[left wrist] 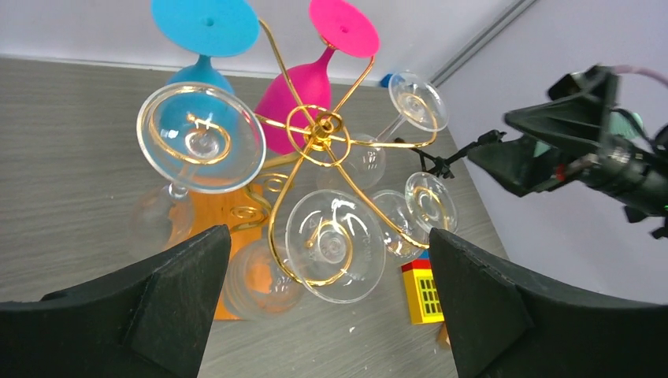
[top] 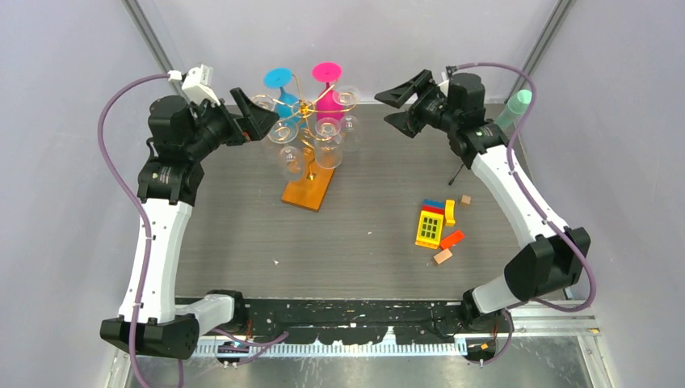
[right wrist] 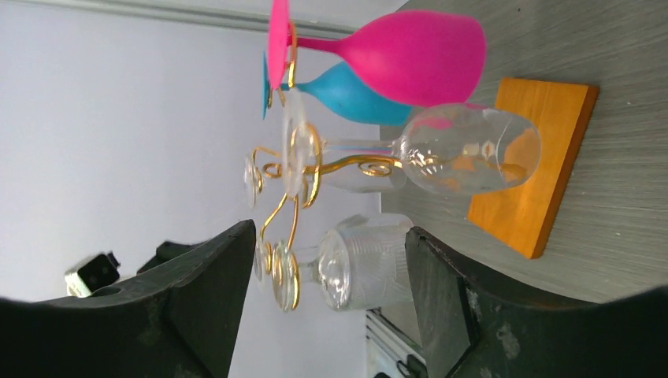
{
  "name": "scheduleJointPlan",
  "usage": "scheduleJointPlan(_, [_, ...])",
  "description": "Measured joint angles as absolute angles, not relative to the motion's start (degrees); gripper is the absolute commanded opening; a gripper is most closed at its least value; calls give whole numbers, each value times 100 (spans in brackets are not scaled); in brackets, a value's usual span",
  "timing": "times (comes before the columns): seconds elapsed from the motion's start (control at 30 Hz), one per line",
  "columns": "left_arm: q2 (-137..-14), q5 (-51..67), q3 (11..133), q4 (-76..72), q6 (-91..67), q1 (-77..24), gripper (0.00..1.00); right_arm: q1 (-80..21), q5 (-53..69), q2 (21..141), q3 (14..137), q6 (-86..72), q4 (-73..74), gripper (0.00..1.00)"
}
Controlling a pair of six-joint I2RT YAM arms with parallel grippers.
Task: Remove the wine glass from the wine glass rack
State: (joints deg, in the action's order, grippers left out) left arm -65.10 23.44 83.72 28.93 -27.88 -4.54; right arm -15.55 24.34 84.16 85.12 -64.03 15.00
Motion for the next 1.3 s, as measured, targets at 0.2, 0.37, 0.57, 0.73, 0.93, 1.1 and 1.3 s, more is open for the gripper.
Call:
scheduleJointPlan(0.2, [-6495, 2401, 8366, 2696, -2777, -454, 100, -1649, 2316, 8873, 8381, -7223, 958, 77])
scheduleJointPlan(0.37, [-6451, 2370, 8366, 2672, -2749, -454, 100, -1695, 2143, 9028, 8462, -7553, 725, 68])
scheduleJointPlan(0.57, [-6451, 2405, 8366, 2596, -2700, -454, 100, -1787, 2027, 9367, 9118, -7728, 733, 55])
scheduleJointPlan(0.73, [-6451, 2318, 8366, 2558, -2630, -454, 98, -1852, 2058, 9537, 9271, -7714, 777, 56])
scheduleJointPlan(0.93, [-6451, 1839, 8366, 2705, -2517, -454, 100, -1929, 2279, 9736, 9406, -7625, 878, 48])
scheduleJointPlan(1.1, [-6451, 1391, 8366, 2847, -2499, -454, 100, -1973, 2449, 9845, 9459, -7546, 873, 39])
scheduleJointPlan(1.3, [-6451, 965, 8381, 3061, -2510, -454, 100, -2014, 2598, 9915, 9572, -7505, 862, 23])
